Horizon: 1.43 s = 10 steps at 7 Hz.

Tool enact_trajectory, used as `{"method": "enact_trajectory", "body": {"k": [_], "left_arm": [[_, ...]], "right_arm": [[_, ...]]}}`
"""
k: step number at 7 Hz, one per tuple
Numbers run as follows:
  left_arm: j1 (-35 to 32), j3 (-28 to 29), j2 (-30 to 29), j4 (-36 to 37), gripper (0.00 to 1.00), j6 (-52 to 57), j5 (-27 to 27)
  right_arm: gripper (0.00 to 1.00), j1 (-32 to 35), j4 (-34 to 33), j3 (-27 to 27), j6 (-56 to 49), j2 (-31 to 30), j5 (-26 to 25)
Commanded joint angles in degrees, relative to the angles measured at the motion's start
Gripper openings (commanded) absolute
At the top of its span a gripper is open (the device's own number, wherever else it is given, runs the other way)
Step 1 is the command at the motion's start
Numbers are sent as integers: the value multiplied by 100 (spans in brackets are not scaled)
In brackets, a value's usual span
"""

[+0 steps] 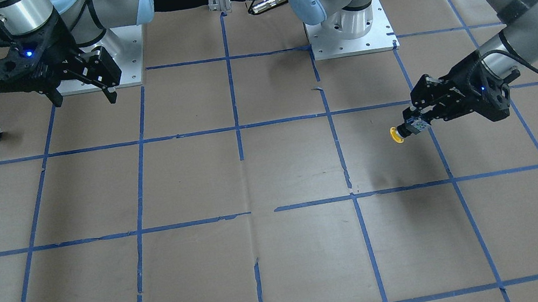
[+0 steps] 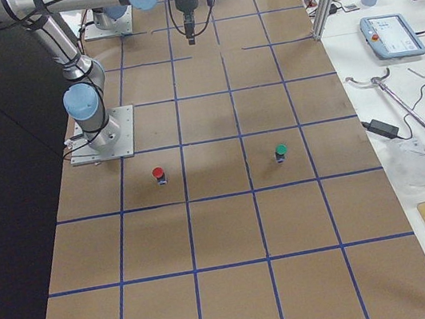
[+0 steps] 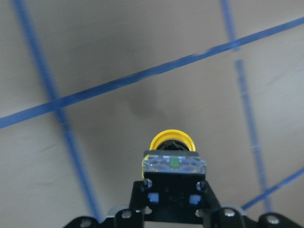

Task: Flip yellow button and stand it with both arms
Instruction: 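Lift the button and carry it toward the table center with the left gripper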

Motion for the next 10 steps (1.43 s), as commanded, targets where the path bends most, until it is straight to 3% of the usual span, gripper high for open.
{"method": "enact_trajectory", "body": {"k": [1, 5, 7, 10], "left_arm": [[-308, -75, 209, -1403, 22, -70, -1811], [-2100, -575, 420, -1636, 22, -657, -5081], [-2481, -585, 648, -1574, 21, -939, -5882], [-2482, -585, 561, -1556, 21, -966, -5949]], "right_arm": [[100, -89, 117, -143, 1814, 28, 741], [100, -133, 143, -733, 5016, 713, 2628], [100, -133, 221, -699, 5472, 670, 2756], [100, -89, 670, -716, 5594, 608, 2948]]}}
